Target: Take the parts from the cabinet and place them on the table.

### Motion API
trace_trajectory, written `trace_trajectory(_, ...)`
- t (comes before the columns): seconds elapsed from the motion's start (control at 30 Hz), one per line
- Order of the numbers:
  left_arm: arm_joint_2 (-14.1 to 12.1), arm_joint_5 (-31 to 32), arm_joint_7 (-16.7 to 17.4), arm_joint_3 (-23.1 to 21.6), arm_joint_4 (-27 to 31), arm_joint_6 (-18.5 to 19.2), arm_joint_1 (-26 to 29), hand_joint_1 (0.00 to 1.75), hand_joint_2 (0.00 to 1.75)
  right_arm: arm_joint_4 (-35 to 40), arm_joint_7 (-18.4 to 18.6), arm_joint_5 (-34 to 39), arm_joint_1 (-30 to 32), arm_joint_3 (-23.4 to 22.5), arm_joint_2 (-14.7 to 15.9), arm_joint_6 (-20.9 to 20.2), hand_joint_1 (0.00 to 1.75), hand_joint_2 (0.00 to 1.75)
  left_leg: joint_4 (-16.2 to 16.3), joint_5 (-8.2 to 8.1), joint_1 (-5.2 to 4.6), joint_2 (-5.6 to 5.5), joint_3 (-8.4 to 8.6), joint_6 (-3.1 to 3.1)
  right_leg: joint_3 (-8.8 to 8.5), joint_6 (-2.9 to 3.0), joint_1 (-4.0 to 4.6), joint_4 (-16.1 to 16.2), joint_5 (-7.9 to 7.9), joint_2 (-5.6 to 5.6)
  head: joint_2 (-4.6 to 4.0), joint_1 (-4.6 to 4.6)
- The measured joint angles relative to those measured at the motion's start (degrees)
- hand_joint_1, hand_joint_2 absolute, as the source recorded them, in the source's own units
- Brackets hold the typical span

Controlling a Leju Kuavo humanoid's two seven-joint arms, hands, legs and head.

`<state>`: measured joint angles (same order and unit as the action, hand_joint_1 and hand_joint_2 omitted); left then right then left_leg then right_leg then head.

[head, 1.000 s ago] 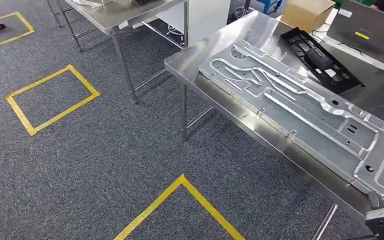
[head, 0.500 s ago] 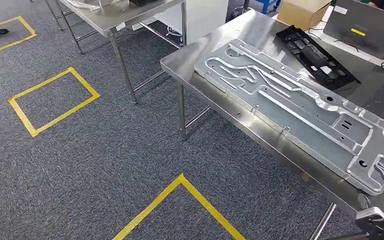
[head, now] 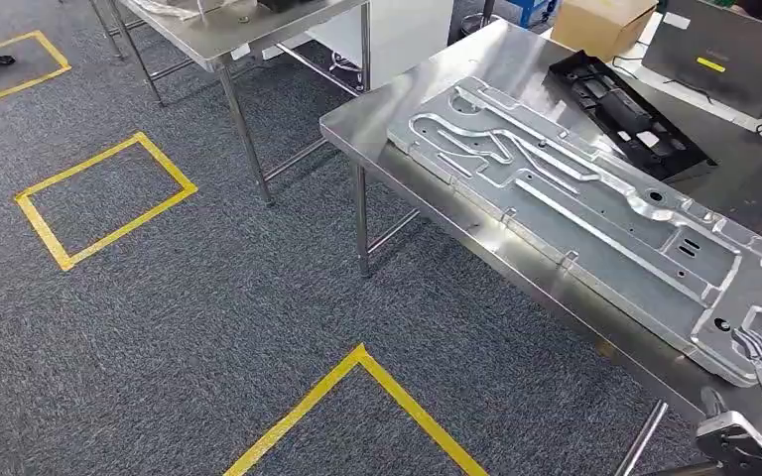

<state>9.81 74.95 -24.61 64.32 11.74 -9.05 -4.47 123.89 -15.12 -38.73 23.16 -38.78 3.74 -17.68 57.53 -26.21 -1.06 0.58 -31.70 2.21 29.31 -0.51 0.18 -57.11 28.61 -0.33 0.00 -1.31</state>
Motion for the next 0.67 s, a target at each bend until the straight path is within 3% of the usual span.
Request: trace_trajectory(0.67, -0.1, -1.1, -0.1, 0.1, 0.0, -0.5, 0.0, 0.0, 0.0, -0.9, -0.6, 0.2, -0.1, 3.8, 0.5, 6.5, 0.0, 0.0, 0.0, 0.01, -0.01, -0.02, -0.05, 0.03, 0.02, -0.01, -0.01, 0.0, -0.01, -0.02, 0.0, 0.0)
